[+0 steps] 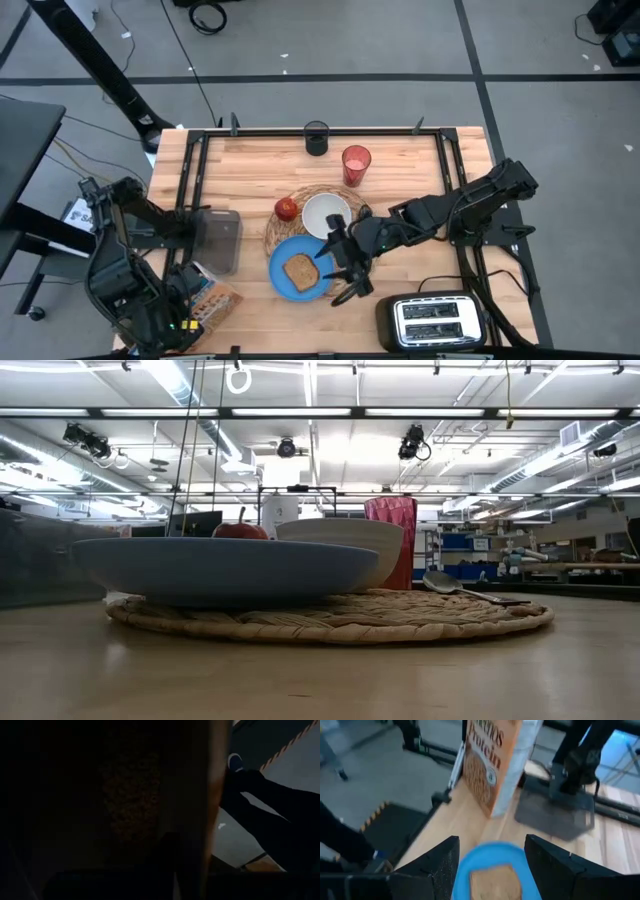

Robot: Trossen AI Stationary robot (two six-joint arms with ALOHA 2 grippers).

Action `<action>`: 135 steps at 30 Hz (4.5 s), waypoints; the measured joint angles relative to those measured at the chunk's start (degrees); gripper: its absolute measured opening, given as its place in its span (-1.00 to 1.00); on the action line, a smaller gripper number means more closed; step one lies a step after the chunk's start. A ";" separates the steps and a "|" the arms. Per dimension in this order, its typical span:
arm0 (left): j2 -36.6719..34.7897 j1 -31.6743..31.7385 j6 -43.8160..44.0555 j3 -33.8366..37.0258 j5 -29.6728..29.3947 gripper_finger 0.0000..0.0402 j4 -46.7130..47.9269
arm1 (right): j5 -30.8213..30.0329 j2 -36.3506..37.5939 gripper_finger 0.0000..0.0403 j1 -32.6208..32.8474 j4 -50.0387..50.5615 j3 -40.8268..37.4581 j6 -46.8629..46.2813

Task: Arrange a breakfast setting
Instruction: Pour the cereal into the white bowl

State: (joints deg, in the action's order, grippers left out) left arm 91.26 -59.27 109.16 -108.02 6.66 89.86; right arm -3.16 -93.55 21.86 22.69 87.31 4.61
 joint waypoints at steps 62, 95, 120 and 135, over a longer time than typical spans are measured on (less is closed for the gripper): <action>9.31 7.60 -45.85 -16.97 -12.94 -1.00 -2.46 | 5.83 -18.95 0.90 -1.43 -41.30 -2.23 -10.98; 8.97 14.86 -53.79 -17.01 -20.88 -0.72 -4.38 | 7.70 -18.97 -0.36 -0.88 -34.46 -2.28 -20.89; -13.92 1.73 -48.93 -17.01 -55.96 0.23 -5.51 | 6.93 0.47 -0.57 0.91 -21.82 -2.26 -13.87; -5.37 13.13 -69.56 -16.92 -60.57 0.61 -20.43 | -5.35 22.11 -0.57 0.43 -10.87 -2.21 -8.65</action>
State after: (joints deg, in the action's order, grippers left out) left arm 85.89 -46.14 39.60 -124.95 -53.91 69.42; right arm -8.52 -71.45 22.28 11.82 85.10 -4.05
